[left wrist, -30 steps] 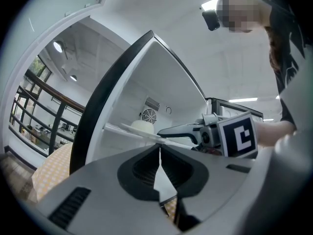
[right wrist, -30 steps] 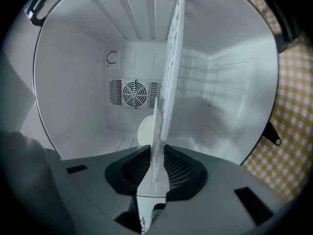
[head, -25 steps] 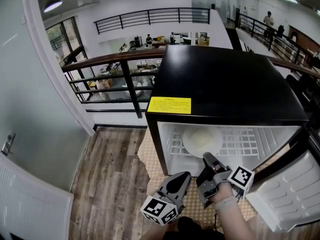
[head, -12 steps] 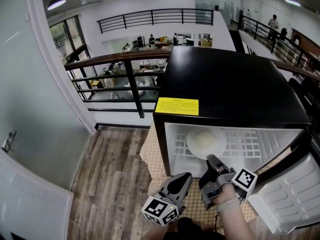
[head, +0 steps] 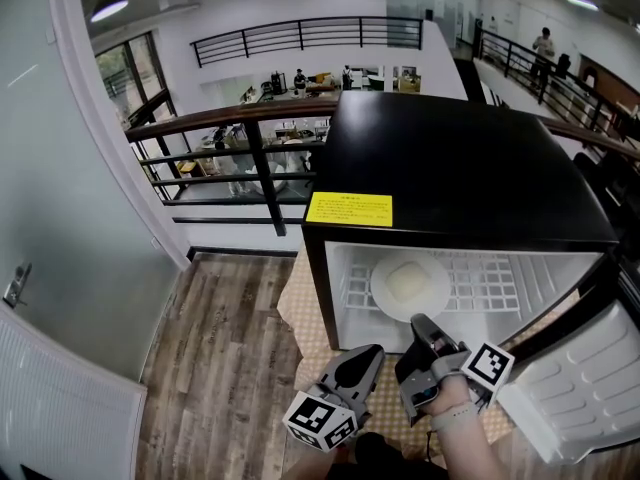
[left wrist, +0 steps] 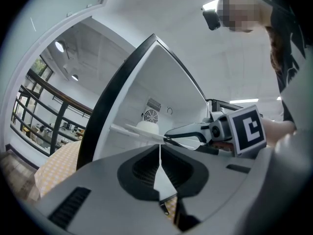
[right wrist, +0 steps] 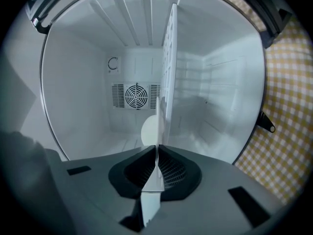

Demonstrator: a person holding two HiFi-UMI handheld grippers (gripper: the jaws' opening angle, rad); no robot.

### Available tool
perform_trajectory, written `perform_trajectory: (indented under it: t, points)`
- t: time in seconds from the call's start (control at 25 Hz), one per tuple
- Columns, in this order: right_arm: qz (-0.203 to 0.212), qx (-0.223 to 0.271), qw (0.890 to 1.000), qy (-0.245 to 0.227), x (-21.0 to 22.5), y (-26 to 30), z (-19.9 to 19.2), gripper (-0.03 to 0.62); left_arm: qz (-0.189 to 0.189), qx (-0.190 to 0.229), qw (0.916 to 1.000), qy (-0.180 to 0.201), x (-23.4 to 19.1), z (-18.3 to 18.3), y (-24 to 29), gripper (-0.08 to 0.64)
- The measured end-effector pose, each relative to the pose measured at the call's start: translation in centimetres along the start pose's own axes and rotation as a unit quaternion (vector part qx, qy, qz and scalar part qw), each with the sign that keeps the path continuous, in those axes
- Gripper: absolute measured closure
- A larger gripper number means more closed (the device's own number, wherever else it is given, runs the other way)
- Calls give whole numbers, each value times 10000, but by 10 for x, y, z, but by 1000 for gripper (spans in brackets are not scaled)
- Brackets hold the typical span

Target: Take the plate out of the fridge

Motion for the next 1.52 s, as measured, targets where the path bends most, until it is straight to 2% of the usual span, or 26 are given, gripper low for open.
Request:
perform_trajectory:
  t: [0.2,0.36,0.52,0.72,0.8,0.92,1.24,1.52]
  points:
    - [-11,-29,10000,-29,0,-10,-4,548,-43,-12,10000,-12,4,0,-1,543]
    - [54,65,9993,-368,-3,-17,-3,545,-66,-18,10000,-6,6,0,0,543]
    - [141,100,9990,-416,-3,-12,2,483,-65,-5,10000,-1,5,1,2,543]
    - [118,51,9993,-345,0,-1,4,489,-77,-14,10000,-10,5,0,3,543]
    - [109,52,9994,-316,2,-1,3,517,-71,-28,10000,-13,4,-1,2,543]
    - [100,55,9995,-282,3,-6,0,522,-55,-48,10000,-24,3,-2,2,543]
    - [137,17,9987,-499,1,-6,5,518,-114,-29,9999,-41,7,-3,8,543]
    - [130,-51,9991,-393,4,2,7,520,-113,-43,9999,-43,9,-4,8,543]
Point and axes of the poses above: the fingertips, and each gripper's own axes: y forward along the fingers, x to its right, z out of its top, the point moved 7 cm from there along -y, backward along the fingers, and after that the axes turned 14 degrees about y, right-handed, at the moved point
